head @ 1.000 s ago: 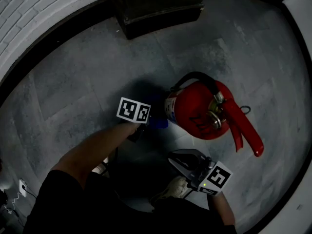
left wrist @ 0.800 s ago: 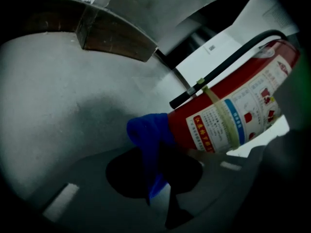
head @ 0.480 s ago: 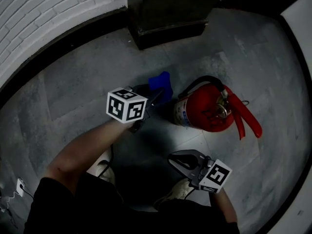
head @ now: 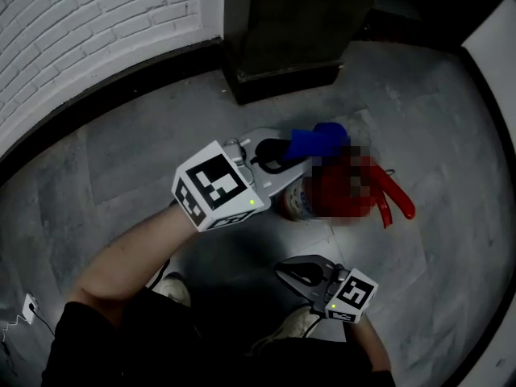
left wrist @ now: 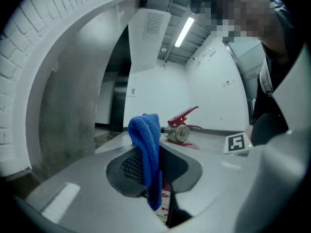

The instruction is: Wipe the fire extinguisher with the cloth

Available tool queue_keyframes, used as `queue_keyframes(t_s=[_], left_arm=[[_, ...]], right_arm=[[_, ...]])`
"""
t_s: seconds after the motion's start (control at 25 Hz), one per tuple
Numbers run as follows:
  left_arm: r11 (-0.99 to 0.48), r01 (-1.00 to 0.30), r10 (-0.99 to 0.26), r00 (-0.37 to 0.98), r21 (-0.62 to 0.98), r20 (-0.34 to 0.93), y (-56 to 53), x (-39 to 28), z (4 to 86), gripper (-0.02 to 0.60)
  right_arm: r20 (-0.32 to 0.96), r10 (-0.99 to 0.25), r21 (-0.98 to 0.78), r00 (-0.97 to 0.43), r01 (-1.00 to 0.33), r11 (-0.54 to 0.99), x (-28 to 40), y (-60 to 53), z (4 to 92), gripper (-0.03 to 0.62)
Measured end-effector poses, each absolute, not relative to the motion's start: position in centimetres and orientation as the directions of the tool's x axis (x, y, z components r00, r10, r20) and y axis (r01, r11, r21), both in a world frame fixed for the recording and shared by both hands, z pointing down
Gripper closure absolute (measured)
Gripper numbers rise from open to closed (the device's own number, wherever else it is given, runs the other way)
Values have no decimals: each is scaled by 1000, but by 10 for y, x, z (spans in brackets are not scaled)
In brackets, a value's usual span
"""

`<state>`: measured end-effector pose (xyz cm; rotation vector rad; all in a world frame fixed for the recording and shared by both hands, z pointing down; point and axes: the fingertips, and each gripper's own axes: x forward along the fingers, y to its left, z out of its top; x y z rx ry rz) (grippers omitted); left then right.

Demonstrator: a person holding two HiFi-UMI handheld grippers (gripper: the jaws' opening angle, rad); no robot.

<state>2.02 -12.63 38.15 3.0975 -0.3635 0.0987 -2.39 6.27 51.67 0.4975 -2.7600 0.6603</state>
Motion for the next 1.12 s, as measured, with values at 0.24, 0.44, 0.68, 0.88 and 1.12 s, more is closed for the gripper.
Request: queue_keyframes(t_s=[0.24,0.44,0.68,0.88,1.12], left_arm=[[-965,-252,-261,936,-69,235,-131,34,427,532],[-976,-216,-211,924,-20,320,-130,37,477,532],[-981,-183,-143,910,68,389,-126,37,531,532],[-982,-157,-92,888,109,450,-125,38,575,532],[-968,-164,-53,876,192,480,-128,40,617,532]], right_arm=[[323,-274,-394,-906,-392,831,-14,69,518,580],[331,-274,-404,-903,-398,823,-10,70,522,580],[328,-267,-431,-906,-395,811,-11,68,526,580],[337,-265,-458,-904,-403,793,-7,64,536,580],[354,-269,-498,-896,-424,756,-2,60,545,580]])
